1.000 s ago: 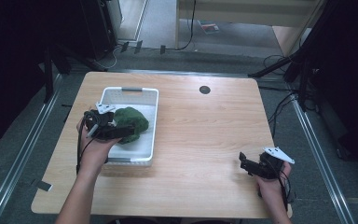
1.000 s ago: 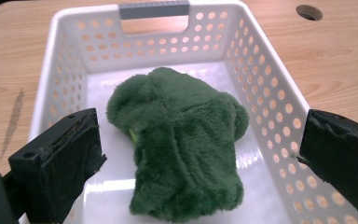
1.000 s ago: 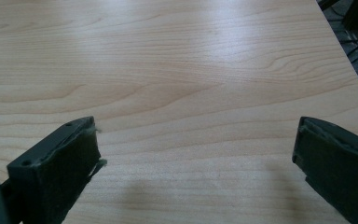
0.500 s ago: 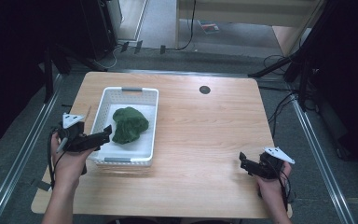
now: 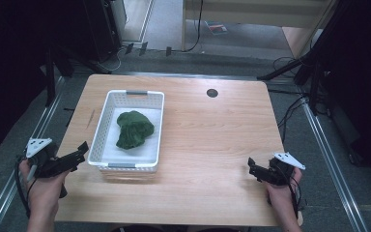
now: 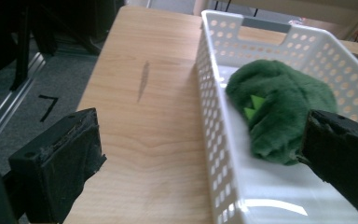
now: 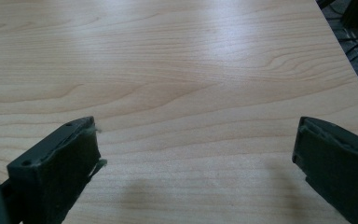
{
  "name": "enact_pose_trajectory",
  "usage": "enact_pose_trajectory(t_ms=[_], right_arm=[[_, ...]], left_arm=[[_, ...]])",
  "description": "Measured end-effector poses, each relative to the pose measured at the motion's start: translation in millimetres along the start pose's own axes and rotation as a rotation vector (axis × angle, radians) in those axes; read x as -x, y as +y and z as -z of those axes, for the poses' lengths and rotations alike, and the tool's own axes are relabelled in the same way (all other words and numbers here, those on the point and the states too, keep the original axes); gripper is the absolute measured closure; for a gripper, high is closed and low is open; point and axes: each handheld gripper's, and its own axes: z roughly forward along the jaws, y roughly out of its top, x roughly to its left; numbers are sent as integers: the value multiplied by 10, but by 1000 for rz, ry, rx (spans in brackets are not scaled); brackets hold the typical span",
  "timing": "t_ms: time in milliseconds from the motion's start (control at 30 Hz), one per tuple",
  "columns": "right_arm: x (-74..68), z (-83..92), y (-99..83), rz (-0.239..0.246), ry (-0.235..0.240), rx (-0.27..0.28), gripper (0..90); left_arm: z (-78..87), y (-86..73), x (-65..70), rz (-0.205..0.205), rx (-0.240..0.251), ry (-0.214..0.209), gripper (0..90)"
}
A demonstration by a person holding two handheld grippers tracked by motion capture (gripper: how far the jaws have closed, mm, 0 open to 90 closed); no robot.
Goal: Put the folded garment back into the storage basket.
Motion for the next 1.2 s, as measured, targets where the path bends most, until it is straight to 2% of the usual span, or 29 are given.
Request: enact_pose_trajectory(t_ms=[200,533,633,833,933,1000,1200], right_arm=[[-1,0,0,1,-3,-1,7],[-2,1,0,0,-2,0,7],[-1,0,0,-1,-3,0,7],[-7,-3,2,-2,-7,-5,7],[-2,-1,0,-5,-6,-1,7],[0,0,0,-2,-6,1,7],[-2,3,-3,-6,-6,-2,7]], left_arm=[[31,-180,-185,29,12,8,0],[-45,-564,-485,69,46,37,0],[-81,-657,-547,58,35,40,0],[-99,-745,-590,64,49,25,0],[-116,-779,-565,35,72,27,0],[-128,-780,-537,12,65,21,0],[-138,-780,-547,29,60,-2,0]])
